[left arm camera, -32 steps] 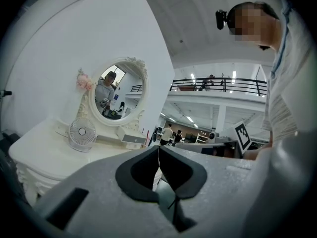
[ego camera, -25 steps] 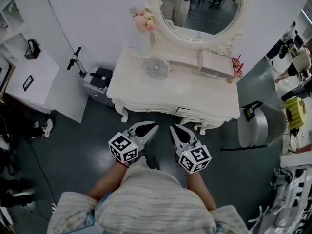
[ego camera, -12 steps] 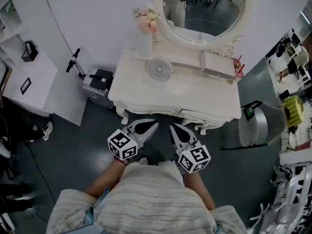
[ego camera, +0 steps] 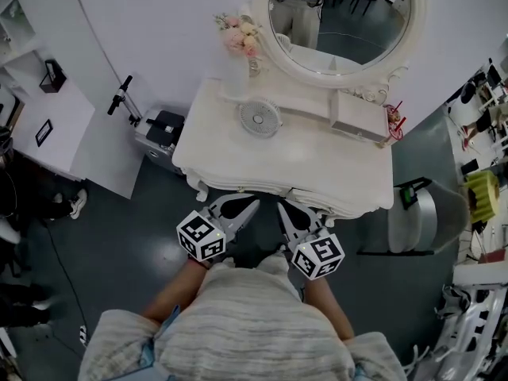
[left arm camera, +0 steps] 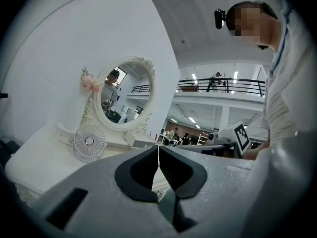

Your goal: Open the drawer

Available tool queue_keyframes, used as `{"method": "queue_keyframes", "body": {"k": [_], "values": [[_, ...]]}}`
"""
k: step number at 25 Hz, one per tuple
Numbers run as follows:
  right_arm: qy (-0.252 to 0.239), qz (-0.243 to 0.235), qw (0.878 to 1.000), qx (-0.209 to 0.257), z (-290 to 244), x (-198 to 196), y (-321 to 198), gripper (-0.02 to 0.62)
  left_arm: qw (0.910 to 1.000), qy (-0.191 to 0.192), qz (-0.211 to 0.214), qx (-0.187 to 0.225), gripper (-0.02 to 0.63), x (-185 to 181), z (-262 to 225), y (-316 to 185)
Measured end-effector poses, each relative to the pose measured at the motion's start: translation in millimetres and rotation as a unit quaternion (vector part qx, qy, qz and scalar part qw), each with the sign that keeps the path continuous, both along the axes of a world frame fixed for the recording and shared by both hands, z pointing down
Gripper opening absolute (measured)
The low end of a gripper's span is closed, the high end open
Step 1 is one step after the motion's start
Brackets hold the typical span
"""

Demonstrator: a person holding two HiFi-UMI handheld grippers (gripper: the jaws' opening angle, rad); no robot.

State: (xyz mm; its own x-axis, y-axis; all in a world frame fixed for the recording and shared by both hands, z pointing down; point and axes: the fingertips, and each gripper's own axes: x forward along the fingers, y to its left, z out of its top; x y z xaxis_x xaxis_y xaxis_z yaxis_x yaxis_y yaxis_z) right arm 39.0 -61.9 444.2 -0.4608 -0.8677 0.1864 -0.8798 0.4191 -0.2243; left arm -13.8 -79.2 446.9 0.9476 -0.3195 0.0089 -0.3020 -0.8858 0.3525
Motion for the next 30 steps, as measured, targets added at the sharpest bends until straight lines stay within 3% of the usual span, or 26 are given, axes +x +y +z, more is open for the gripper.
{"method": "queue_keyframes", "body": {"k": [11, 20, 30], "values": [[0.013, -0.066, 0.998, -0.007, 3.3, 41.3, -46.2, 0.011, 0.9980, -0.009, -0.062, -0.010, 0.014, 32.8, 8.8, -32.6], [0.020, -0.108, 0.994, -0.022, 19.6, 49.5, -62.2, 0.011, 0.9874, -0.050, -0.147, -0.033, 0.014, 14.7, 51.0, -57.9], [0.019, -0.115, 0.993, -0.032, 33.2, 58.9, -66.8, 0.011, 0.9754, -0.107, -0.180, -0.068, 0.034, 3.0, 110.4, -75.5]]}}
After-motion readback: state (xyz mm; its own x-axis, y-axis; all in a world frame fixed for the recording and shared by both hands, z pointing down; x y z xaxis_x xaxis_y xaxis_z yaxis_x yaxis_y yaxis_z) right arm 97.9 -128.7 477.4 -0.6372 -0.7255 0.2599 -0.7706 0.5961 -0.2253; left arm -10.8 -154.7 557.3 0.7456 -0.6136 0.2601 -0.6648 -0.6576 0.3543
